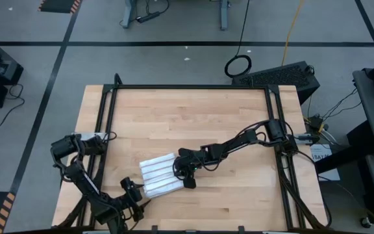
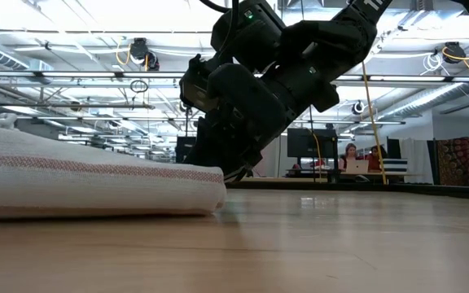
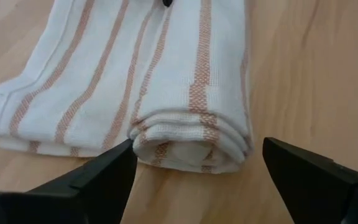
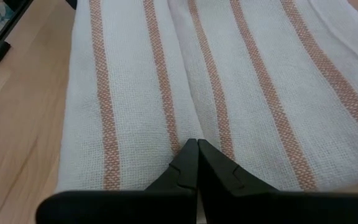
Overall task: Roll towel
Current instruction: Roll the white towel
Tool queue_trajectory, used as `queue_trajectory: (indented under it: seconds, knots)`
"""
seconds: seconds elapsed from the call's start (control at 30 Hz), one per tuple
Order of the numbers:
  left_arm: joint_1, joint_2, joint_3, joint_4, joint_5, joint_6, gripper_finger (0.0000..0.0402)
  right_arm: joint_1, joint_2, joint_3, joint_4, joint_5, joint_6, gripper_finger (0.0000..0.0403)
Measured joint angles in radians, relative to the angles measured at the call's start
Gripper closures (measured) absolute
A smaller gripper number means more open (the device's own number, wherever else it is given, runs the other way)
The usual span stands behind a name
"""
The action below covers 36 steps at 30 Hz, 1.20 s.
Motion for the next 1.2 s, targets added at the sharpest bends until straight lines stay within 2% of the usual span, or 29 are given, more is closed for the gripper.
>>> queue_trajectory:
  seconds: [0.17, 0.27, 0.47, 0.6, 0.7, 1.2]
  knots:
    - [0.018, 0.000, 0.000, -0.080, -0.009, -0.009, 0.0053, 0.000, 0.000, 0.000, 0.003, 0.001, 0.000, 0.0403]
    - [0.023, -0.004, 0.002, -0.100, 0.005, 0.094, 0.0043, 0.000, 0.000, 0.000, 0.003, 0.001, 0.000, 0.0403]
    - [0.009, -0.021, 0.047, -0.119, -0.034, 0.225, 0.0012, 0.000, 0.000, 0.000, 0.003, 0.001, 0.017, 0.0403]
    - [0.001, -0.021, 0.060, -0.045, -0.134, 0.308, 0.0006, 0.000, 0.000, 0.000, 0.000, 0.002, 0.022, 0.0403]
    - [0.010, -0.008, 0.058, -0.003, -0.144, 0.360, 0.0005, -0.001, 0.000, 0.000, 0.000, 0.002, 0.026, 0.0403]
    - [0.043, 0.129, 0.057, -0.034, -0.117, 0.379, 0.0006, -0.001, 0.000, 0.000, -0.002, 0.002, 0.023, 0.0403]
